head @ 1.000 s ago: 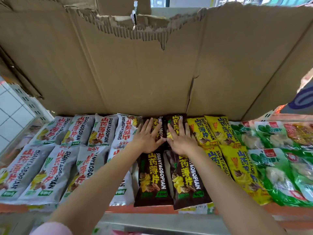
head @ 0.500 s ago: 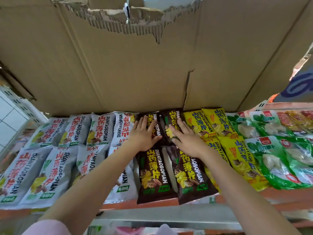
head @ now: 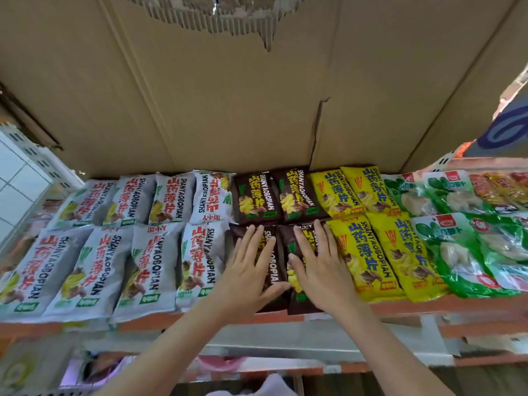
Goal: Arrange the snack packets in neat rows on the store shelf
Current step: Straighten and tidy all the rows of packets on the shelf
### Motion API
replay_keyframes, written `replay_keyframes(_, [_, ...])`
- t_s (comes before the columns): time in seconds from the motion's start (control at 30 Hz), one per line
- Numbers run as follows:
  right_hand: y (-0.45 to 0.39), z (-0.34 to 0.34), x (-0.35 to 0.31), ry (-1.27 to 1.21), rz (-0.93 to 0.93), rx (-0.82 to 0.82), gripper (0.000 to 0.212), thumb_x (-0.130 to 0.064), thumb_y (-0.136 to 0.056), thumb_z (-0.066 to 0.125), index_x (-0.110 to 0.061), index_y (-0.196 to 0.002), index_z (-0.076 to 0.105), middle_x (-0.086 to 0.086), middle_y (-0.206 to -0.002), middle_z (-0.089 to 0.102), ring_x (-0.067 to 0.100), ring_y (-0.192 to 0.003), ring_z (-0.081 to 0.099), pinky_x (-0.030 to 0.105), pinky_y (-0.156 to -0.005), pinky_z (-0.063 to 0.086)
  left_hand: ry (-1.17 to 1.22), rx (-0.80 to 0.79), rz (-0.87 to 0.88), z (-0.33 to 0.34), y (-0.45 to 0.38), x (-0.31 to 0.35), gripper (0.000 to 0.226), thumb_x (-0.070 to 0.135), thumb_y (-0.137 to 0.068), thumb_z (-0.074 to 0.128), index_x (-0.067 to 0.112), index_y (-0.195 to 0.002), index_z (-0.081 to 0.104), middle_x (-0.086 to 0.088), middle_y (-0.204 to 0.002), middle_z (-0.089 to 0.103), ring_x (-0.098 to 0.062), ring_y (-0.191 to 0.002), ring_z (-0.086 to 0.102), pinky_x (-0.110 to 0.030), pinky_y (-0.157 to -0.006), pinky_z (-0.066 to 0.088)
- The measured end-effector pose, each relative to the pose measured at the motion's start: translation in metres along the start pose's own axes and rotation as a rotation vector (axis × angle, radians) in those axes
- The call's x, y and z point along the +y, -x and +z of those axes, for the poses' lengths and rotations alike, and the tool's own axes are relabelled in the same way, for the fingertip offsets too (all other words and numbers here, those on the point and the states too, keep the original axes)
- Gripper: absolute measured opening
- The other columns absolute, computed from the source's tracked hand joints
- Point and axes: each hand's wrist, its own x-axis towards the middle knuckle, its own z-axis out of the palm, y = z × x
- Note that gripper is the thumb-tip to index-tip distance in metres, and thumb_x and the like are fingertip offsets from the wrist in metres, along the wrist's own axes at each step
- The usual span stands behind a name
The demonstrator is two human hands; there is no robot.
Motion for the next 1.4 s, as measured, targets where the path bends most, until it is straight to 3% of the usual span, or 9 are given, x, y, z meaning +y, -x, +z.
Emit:
replay_keyframes(0.2, [-0.002, 0.001, -0.007, 0.106, -0.025, 0.043, 0.059, -0.051, -0.091, 0.023, -0.024, -0.139, 0.043, 0.015, -0.15, 0.031, 0.034, -0.137, 0.032, 0.048, -0.092, 0.047, 0.02, 0.061, 0.107, 0.001, -0.008, -0.014, 0.095, 0.075, -0.081, 0.016, 0.01, -0.15, 0.008, -0.011, -0.157, -0.008, -0.02, -0.142, -0.021, -0.029, -0.11, -0.017])
replay_keyframes(0.33, [-0.001, 0.002, -0.013, 0.211, -0.085, -0.022, 0.058, -0.049, -0.09, 0.018, -0.029, -0.136, 0.046, 0.013, -0.151, 0.03, 0.033, -0.139, 0.027, 0.056, -0.103, 0.034, 0.136, 0.058, 0.014, -0.001, -0.004, -0.008, 0.079, 0.059, -0.091, 0.022, 0.01, -0.149, 0.0, -0.008, -0.156, -0.014, -0.014, -0.141, -0.023, -0.015, -0.104, -0.025])
replay_keyframes(0.43, [-0.007, -0.006, -0.023, 0.146, -0.11, -0.041, 0.051, -0.042, -0.098, 0.014, -0.031, -0.147, 0.02, 0.006, -0.158, 0.001, 0.023, -0.145, -0.002, 0.048, -0.115, 0.003, 0.384, 0.044, -0.055, -0.015, 0.004, -0.009, 0.066, 0.044, -0.097, 0.031, 0.012, -0.149, 0.006, -0.003, -0.158, -0.004, -0.01, -0.144, -0.008, -0.022, -0.115, -0.004])
replay_keyframes(0.67, [-0.022, -0.008, -0.115, -0.118, -0.472, -0.1, 0.045, -0.029, -0.101, 0.03, -0.021, -0.145, 0.03, 0.0, -0.157, 0.007, 0.017, -0.144, -0.002, 0.031, -0.116, 0.004, 0.207, 0.372, -0.273, -0.036, 0.059, -0.09, 0.049, 0.005, -0.087, 0.049, 0.007, -0.135, 0.043, -0.016, -0.145, 0.033, -0.034, -0.132, 0.034, -0.048, -0.105, 0.037])
replay_keyframes(0.8, [-0.036, 0.014, -0.152, -0.056, -0.453, -0.259, 0.053, -0.046, -0.097, 0.033, -0.032, -0.147, 0.019, -0.006, -0.157, -0.012, 0.025, -0.142, -0.017, 0.047, -0.117, 0.009, 0.119, 0.149, -0.466, -0.035, 0.08, -0.123, 0.067, 0.054, -0.095, 0.02, 0.02, -0.15, 0.003, 0.0, -0.156, -0.009, -0.026, -0.144, -0.013, -0.044, -0.118, 0.001])
replay_keyframes(0.9, [-0.035, 0.024, -0.156, 0.045, -0.402, -0.324, 0.059, -0.049, -0.097, 0.029, -0.03, -0.149, 0.009, -0.005, -0.155, -0.022, 0.028, -0.14, -0.024, 0.049, -0.115, 0.017, 0.086, 0.008, -0.426, -0.02, 0.083, -0.129, 0.097, 0.081, -0.056, -0.029, 0.028, -0.137, -0.026, 0.002, -0.151, -0.028, -0.02, -0.139, -0.028, -0.039, -0.114, -0.012])
replay_keyframes(1.03, [-0.024, 0.023, -0.16, 0.159, -0.333, -0.355, 0.059, -0.048, -0.098, 0.02, -0.027, -0.149, -0.001, 0.003, -0.154, -0.026, 0.032, -0.14, -0.024, 0.049, -0.113, 0.017, 0.088, -0.067, -0.343, -0.017, 0.083, -0.134, 0.069, 0.073, -0.082, -0.004, 0.035, -0.135, -0.027, -0.001, -0.149, -0.034, -0.021, -0.136, -0.034, -0.04, -0.114, -0.017])
replay_keyframes(1.23, [-0.036, 0.015, -0.179, 0.219, -0.26, -0.365, 0.054, -0.039, -0.099, 0.022, -0.027, -0.149, 0.004, 0.008, -0.155, -0.02, 0.032, -0.142, -0.019, 0.052, -0.113, -0.003, 0.192, -0.105, -0.289, -0.032, 0.08, -0.138, 0.065, 0.054, -0.096, 0.019, 0.027, -0.149, -0.007, -0.001, -0.154, -0.024, -0.022, -0.142, -0.02, -0.042, -0.116, -0.002])
replay_keyframes(1.4, [-0.041, 0.023, -0.217, 0.014, -0.357, -0.212, 0.046, -0.03, -0.1, 0.028, -0.027, -0.145, 0.022, 0.0, -0.157, -0.006, 0.022, -0.144, -0.012, 0.046, -0.116, 0.0, 0.314, 0.347, -0.354, -0.061, 0.103, -0.18, 0.044, 0.02, -0.094, 0.049, 0.017, -0.137, 0.042, -0.009, -0.146, 0.033, -0.028, -0.133, 0.033, -0.038, -0.106, 0.032])
